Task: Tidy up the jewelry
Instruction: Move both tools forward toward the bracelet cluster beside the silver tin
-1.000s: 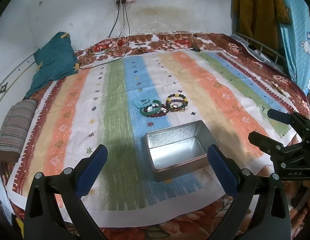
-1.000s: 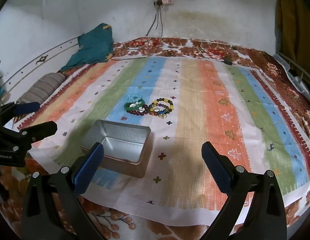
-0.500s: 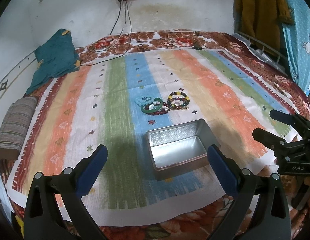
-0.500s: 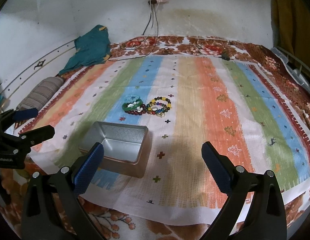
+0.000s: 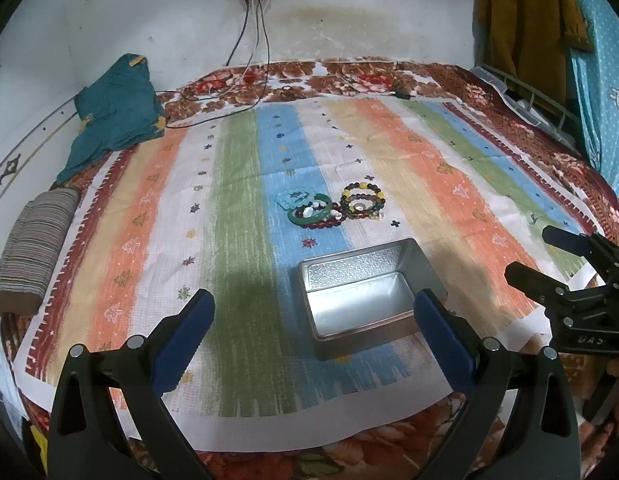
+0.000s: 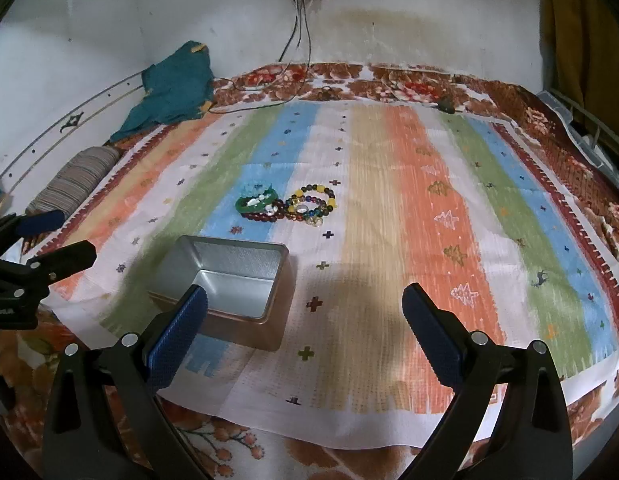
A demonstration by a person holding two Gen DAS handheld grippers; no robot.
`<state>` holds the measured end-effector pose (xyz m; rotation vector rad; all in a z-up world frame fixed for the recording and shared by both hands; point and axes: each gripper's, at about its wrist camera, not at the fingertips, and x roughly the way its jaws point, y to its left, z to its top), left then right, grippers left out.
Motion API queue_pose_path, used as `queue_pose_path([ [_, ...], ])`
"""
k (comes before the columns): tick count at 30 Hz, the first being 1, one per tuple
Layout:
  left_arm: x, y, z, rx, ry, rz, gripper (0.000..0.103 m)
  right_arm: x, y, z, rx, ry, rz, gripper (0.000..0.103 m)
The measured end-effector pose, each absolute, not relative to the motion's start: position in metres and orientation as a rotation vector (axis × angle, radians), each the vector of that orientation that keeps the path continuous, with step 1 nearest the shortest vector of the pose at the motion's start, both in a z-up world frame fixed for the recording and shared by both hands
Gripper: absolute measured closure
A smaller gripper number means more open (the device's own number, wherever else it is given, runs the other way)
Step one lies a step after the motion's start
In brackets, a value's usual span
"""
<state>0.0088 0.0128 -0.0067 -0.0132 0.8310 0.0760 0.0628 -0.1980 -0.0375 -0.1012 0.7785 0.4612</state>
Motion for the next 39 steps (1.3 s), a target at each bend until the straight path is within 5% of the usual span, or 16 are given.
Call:
queue_pose_path([
  [39, 0.04, 0.021, -0.006, 0.003, 0.861, 0.129, 0.005, 0.098, -0.192, -0.037, -0.086, 0.81, 0.426, 0.004],
])
